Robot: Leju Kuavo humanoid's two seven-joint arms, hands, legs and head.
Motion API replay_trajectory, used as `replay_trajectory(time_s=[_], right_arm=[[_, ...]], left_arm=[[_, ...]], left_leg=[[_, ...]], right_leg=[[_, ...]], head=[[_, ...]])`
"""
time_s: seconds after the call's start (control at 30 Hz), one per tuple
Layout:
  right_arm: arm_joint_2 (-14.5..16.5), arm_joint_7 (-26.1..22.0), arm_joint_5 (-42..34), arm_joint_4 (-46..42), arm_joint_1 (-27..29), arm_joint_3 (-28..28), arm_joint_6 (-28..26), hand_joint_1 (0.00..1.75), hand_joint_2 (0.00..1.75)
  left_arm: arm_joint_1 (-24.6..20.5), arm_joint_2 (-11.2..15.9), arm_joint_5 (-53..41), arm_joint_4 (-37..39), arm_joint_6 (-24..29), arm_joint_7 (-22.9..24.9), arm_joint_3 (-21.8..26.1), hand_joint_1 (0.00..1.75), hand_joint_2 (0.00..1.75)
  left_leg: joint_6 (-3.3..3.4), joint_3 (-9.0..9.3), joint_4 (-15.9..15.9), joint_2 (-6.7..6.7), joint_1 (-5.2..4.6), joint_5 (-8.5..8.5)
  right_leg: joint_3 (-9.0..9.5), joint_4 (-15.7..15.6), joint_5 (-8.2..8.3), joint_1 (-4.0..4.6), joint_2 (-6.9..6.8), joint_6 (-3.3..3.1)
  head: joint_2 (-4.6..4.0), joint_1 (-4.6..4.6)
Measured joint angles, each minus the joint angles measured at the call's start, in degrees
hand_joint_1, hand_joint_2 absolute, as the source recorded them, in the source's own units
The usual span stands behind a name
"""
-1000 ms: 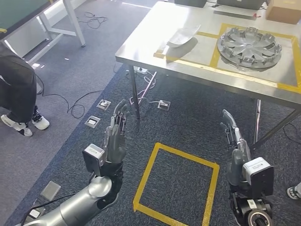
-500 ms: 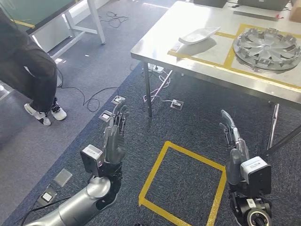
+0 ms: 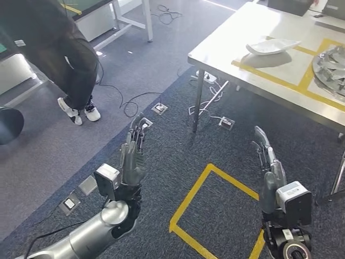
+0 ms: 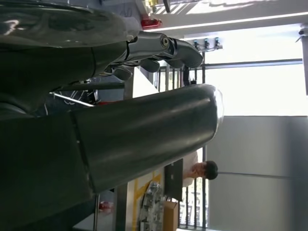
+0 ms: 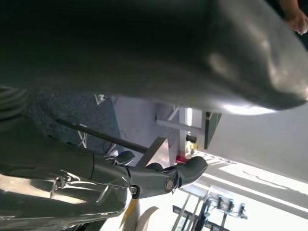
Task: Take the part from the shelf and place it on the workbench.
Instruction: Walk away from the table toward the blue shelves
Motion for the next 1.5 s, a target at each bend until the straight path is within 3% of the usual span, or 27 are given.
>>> replay_trajectory(time_s=[0.07, 0.1, 0.17, 0.23, 0.3, 0.37, 0.43, 0.5, 0.53, 0.57, 0.6, 0.63, 0.7, 0.77, 0.8, 0.87, 0.93, 1.0, 1.07, 1.1, 1.13, 1.17, 1.23, 1.3, 1.37, 1.43, 1.5], right_arm=[[0.0, 0.0, 0.0, 0.0, 0.2, 0.1, 0.0, 0.00, 0.00], [0.0, 0.0, 0.0, 0.0, 0.3, 0.1, 0.0, 0.00, 0.00], [0.0, 0.0, 0.0, 0.0, 0.3, 0.1, 0.1, 0.00, 0.00], [0.0, -0.2, -0.1, 0.0, 0.3, 0.1, 0.4, 0.00, 0.00], [0.0, -0.4, -0.2, 0.1, 0.3, 0.1, 0.8, 0.00, 0.00], [0.0, -0.5, -0.2, 0.1, 0.3, 0.2, 1.0, 0.00, 0.00], [0.0, -0.5, -0.2, 0.0, 0.2, 0.2, 1.2, 0.00, 0.00], [0.0, -0.5, -0.3, 0.0, 0.2, 0.2, 1.5, 0.00, 0.00], [0.0, -0.5, -0.4, 0.0, 0.2, 0.2, 1.7, 0.00, 0.00], [0.0, -0.5, -0.4, 0.0, 0.2, 0.2, 1.9, 0.00, 0.00], [0.0, -0.5, -0.5, 0.0, 0.1, 0.3, 2.1, 0.00, 0.00], [0.0, -0.5, -0.5, 0.0, 0.1, 0.3, 2.1, 0.00, 0.00], [0.0, -0.4, -0.5, 0.0, -0.2, 0.4, 2.2, 0.00, 0.00], [0.0, -0.4, -0.6, 0.0, -0.4, 0.5, 2.1, 0.00, 0.00], [0.0, -0.3, -0.6, 0.0, -0.4, 0.5, 2.1, 0.00, 0.00], [0.0, -0.3, -0.6, 0.0, -0.5, 0.6, 2.1, 0.00, 0.00], [0.0, -0.4, -0.6, -0.1, -0.5, 0.6, 2.1, 0.00, 0.00], [0.0, -0.4, -0.6, -0.1, -0.4, 0.6, 2.1, 0.00, 0.00], [0.0, -0.4, -0.6, -0.1, -0.2, 0.7, 2.1, 0.00, 0.00], [0.0, -0.4, -0.7, -0.1, -0.2, 0.7, 2.1, 0.00, 0.00], [0.0, -0.3, -0.7, -0.1, -0.1, 0.7, 2.1, 0.00, 0.00], [0.0, -0.3, -0.7, -0.1, -0.1, 0.8, 2.1, 0.00, 0.00], [0.0, -0.3, -0.7, -0.1, -0.1, 0.8, 2.1, 0.00, 0.00], [0.0, -0.3, -0.7, -0.1, -0.1, 0.8, 2.1, 0.00, 0.00], [0.0, -0.4, -0.6, -0.1, -0.1, 0.9, 2.1, 0.00, 0.00], [0.0, -0.4, -0.6, -0.1, -0.1, 0.9, 2.1, 0.00, 0.00], [0.0, -0.4, -0.6, -0.2, -0.2, 0.9, 2.2, 0.00, 0.00]], left_arm=[[0.1, 0.0, 0.0, 0.0, 0.0, 0.0, 0.0, 0.00, 0.00], [0.1, 0.0, 0.0, 0.0, 0.0, 0.0, 0.0, 0.00, 0.00], [0.1, -0.1, 0.0, 0.0, 0.1, 0.0, 0.0, 0.00, 0.00], [0.1, -0.1, -0.1, 0.0, 0.2, 0.1, 0.0, 0.00, 0.00], [0.2, 0.0, -0.2, 0.0, 0.4, 0.1, 0.0, 0.00, 0.00], [0.4, 0.0, -0.4, 0.0, 0.5, 0.1, 0.0, 0.00, 0.00], [0.5, 0.2, -0.7, 0.0, 0.7, 0.2, 0.0, 0.00, 0.00], [0.4, 0.2, -1.2, 0.0, 1.0, 0.4, 0.0, 0.00, 0.00], [0.5, 0.2, -1.3, 0.0, 1.1, 0.5, 0.0, 0.00, 0.00], [0.6, 0.2, -1.5, 0.0, 1.2, 0.6, 0.0, 0.00, 0.00], [0.7, 0.2, -1.6, 0.0, 1.2, 0.7, 0.0, 0.00, 0.00], [0.8, 0.2, -1.7, -0.1, 1.2, 0.7, 0.0, 0.00, 0.00], [0.9, 0.3, -1.9, -0.1, 1.2, 0.7, 0.0, 0.00, 0.00], [0.9, 0.3, -2.2, -0.3, 1.1, 0.7, 0.0, 0.00, 0.00], [0.9, 0.3, -2.3, -0.4, 1.0, 0.7, 0.0, 0.00, 0.00], [1.1, 0.3, -2.5, -0.5, 0.9, 0.7, 0.0, 0.00, 0.00], [1.2, 0.3, -2.6, -0.6, 0.7, 0.7, 0.0, 0.00, 0.00], [1.3, 0.2, -2.6, -0.6, 0.6, 0.7, 0.0, 0.00, 0.00], [1.4, 0.1, -2.6, -0.6, 0.5, 0.7, 0.0, 0.00, 0.00], [1.4, 0.1, -2.6, -0.6, 0.5, 0.7, 0.0, 0.00, 0.00], [1.5, 0.1, -2.6, -0.6, 0.5, 0.7, 0.0, 0.00, 0.00], [1.6, 0.1, -2.6, -0.6, 0.5, 0.7, 0.0, 0.00, 0.00], [1.6, 0.1, -2.6, -0.6, 0.5, 0.7, 0.0, 0.00, 0.00], [1.6, 0.1, -2.6, -0.6, 0.5, 0.7, 0.0, 0.00, 0.00], [1.7, 0.1, -2.6, -0.7, 0.5, 0.7, 0.0, 0.00, 0.00], [1.7, 0.2, -2.6, -0.7, 0.5, 0.7, 0.0, 0.00, 0.00], [1.8, 0.2, -2.6, -0.7, 0.5, 0.7, 0.0, 0.00, 0.00]], left_leg=[[0.16, -0.09, 0.0, -1.29, -0.10, 0.06], [0.17, -0.06, 0.1, -2.04, -0.12, 0.09], [0.06, 0.00, 0.3, -3.64, -0.12, 0.09], [-0.33, -0.45, 0.8, -5.09, -0.24, 0.12], [-1.13, -1.38, 1.1, -6.44, -0.13, 0.51], [-1.93, -2.03, 1.1, -7.40, 0.12, 0.87], [-2.53, -3.44, 3.9, -5.25, 0.00, -0.70], [-3.13, -7.10, 11.3, -1.74, 0.07, -4.30], [-3.40, -9.19, 15.3, -0.85, 0.25, -5.83], [-3.58, -10.59, 18.0, -0.41, 0.42, -6.49], [-3.69, -10.88, 18.5, -0.19, 0.58, -6.11], [-3.72, -9.86, 16.5, 0.05, 0.70, -4.77], [-3.50, -5.23, 8.0, 1.96, 0.63, -1.39], [-2.72, -2.09, 2.1, 3.62, 0.15, 0.09], [-2.29, -1.80, 1.4, 3.75, -0.15, -0.04], [-1.45, -1.84, 1.3, 2.40, -0.27, -0.01], [-0.74, -1.59, 1.0, 1.32, -0.10, 0.08], [-0.16, -1.41, 0.9, 0.27, -0.06, 0.08], [0.18, -1.37, 0.9, -1.02, -0.25, 0.02], [0.22, -1.35, 1.0, -1.77, -0.33, 0.01], [0.24, -1.29, 1.0, -2.57, -0.38, 0.00], [0.22, -1.20, 1.1, -3.40, -0.40, -0.01], [0.03, -1.23, 1.3, -4.87, -0.42, -0.09], [-0.48, -1.81, 1.7, -6.19, -0.30, 0.05], [-1.23, -2.35, 1.6, -7.58, -0.09, 0.48], [-1.79, -2.86, 2.5, -6.29, -0.24, -0.06], [-2.30, -5.46, 7.9, -2.59, -0.36, -3.03]], right_leg=[[-2.85, 6.1, -1.71, 0.03, 0.38, 0.06], [-2.73, 5.7, -0.78, -0.02, 0.42, 0.03], [0.46, -1.3, 3.59, -0.22, 1.59, -0.15], [3.77, -8.9, 6.51, -0.63, 4.79, -0.40], [4.72, -11.3, 6.70, -0.69, 6.29, -0.66], [4.96, -11.8, 6.97, -0.67, 4.85, -1.15], [5.29, -12.3, 7.36, -0.83, 3.16, -1.71], [5.39, -12.5, 7.44, -0.63, 1.38, -2.02], [5.36, -12.5, 7.41, -0.50, 0.42, -2.11], [5.34, -12.5, 7.36, -0.41, -0.50, -2.14], [5.35, -12.5, 7.30, -0.36, -1.38, -2.14], [5.41, -12.5, 7.21, -0.35, -2.18, -2.09], [5.64, -12.5, 6.92, -0.21, -3.52, -1.77], [5.86, -12.4, 6.55, 0.11, -4.55, -1.20], [5.97, -12.4, 6.38, 0.25, -5.01, -0.91], [6.16, -12.4, 5.97, 0.10, -5.52, -0.33], [5.44, -10.5, 4.46, -0.20, -3.46, 0.12], [2.17, -3.5, 0.79, -0.23, -0.44, 0.21], [-2.06, 4.9, -2.38, -0.10, 0.49, 0.18], [-3.14, 6.6, -2.39, -0.08, 0.51, 0.11], [-3.09, 5.9, -1.17, -0.09, 0.55, -0.03], [-1.92, 2.8, 1.07, -0.10, 0.81, -0.23], [1.64, -5.8, 5.63, -0.24, 3.26, -0.66], [3.79, -10.7, 7.08, -0.38, 5.56, -0.79], [4.41, -11.6, 6.99, -0.39, 5.04, -0.89], [4.88, -12.1, 7.34, -0.54, 3.55, -1.27], [5.22, -12.6, 7.56, -0.57, 1.88, -1.60]], head=[[0.00, 0.09], [0.00, 0.12], [0.00, 0.21], [0.00, 0.30], [0.00, 0.28], [0.00, 0.17], [0.00, -0.30], [0.00, -0.83], [0.00, -0.97], [0.00, -0.98], [0.00, -1.01], [0.00, -1.06], [0.00, -1.24], [0.00, -1.25], [0.00, -1.13], [0.00, -0.78], [0.00, -0.58], [0.00, -0.16], [0.00, 0.06], [0.00, 0.09], [0.00, 0.08], [0.00, 0.09], [0.00, 0.19], [0.00, 0.24], [0.00, 0.20], [0.00, 0.07], [0.00, -0.34]])
